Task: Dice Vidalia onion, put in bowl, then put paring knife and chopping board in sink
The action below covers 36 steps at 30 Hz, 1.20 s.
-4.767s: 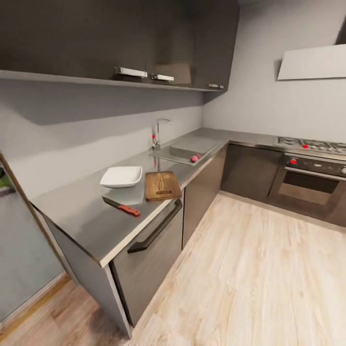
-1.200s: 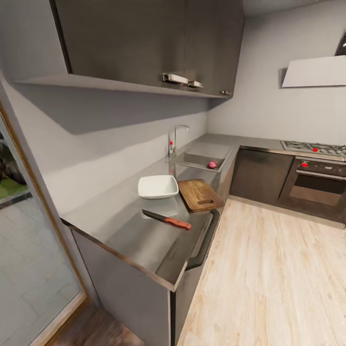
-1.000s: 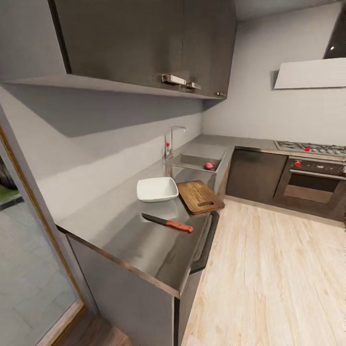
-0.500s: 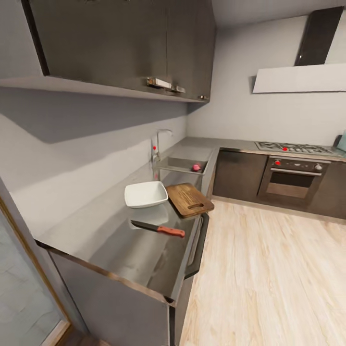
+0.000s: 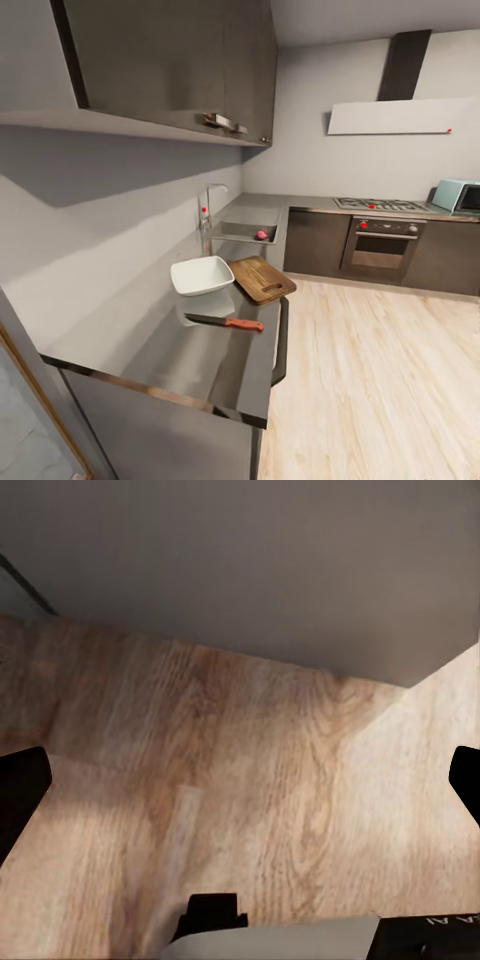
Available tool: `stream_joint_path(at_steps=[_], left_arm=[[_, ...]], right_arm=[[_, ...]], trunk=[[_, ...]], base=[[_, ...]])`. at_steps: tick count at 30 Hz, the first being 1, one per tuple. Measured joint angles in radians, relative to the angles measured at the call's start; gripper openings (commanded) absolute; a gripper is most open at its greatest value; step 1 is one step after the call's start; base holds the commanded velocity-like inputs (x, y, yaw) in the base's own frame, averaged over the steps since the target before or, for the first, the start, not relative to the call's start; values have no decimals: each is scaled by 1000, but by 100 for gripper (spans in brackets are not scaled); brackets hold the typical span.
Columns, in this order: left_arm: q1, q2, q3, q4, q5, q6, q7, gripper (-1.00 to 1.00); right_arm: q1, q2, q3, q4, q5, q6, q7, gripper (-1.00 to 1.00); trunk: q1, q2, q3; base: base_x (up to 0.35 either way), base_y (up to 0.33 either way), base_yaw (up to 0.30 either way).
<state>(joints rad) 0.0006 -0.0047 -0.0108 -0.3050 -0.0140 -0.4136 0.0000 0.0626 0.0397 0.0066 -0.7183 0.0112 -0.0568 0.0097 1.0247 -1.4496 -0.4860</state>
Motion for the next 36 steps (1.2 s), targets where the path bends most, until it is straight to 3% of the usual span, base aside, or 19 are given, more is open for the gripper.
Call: stream_joint_path(at_steps=[36], left_arm=[[0, 0, -1, 0, -1, 0, 0, 100]], right_arm=[[0, 0, 0, 0, 0, 0, 0, 100]], trunk=[[0, 0, 41]], base=[[17, 26, -213]])
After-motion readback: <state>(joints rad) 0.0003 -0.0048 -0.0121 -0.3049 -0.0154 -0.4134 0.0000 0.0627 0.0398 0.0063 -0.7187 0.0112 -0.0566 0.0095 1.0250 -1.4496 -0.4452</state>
